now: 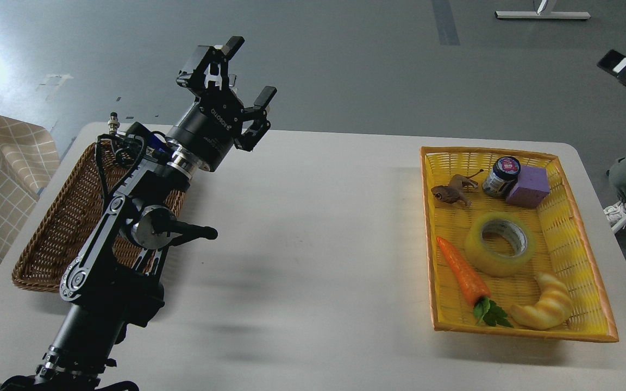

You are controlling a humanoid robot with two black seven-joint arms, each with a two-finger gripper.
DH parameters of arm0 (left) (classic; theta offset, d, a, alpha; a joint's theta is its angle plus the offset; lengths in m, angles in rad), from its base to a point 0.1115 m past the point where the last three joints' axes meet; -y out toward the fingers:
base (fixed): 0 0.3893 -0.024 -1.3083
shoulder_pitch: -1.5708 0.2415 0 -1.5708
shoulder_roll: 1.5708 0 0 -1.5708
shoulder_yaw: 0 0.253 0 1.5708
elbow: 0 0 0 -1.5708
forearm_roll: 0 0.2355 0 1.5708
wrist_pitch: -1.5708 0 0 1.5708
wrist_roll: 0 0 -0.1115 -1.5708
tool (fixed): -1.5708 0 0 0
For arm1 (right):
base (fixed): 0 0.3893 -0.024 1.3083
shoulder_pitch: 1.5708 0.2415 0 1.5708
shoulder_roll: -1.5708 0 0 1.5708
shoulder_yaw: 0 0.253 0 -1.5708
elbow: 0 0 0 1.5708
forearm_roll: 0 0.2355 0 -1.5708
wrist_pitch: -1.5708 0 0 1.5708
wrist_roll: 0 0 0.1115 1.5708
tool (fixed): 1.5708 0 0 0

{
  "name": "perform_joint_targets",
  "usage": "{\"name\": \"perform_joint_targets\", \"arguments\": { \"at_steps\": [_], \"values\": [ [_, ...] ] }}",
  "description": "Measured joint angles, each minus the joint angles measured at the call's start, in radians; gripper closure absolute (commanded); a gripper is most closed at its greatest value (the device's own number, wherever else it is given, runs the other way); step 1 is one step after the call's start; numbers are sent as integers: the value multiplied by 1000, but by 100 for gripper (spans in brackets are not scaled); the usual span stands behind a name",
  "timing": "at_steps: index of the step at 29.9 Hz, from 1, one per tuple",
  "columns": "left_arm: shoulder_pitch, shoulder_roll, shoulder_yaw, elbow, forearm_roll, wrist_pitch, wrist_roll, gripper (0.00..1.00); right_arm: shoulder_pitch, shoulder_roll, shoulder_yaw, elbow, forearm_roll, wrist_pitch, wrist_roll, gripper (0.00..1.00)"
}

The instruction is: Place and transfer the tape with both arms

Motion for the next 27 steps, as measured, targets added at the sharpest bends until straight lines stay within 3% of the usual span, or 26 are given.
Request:
{"name": "perform_joint_targets", "arguments": {
  "at_steps": [6, 17, 27],
  "values": [
    [1, 0, 2, 4, -1, 7, 0, 2, -35, -35, -124, 0, -254, 0, -5, 1],
    [19, 0, 7, 7, -1, 8, 2, 2, -107, 100, -248, -19, -521, 0, -6, 0],
    [33, 0, 8, 7, 0, 7, 1, 2, -125, 159, -254, -95, -560, 0, -11, 1]
  ]
}}
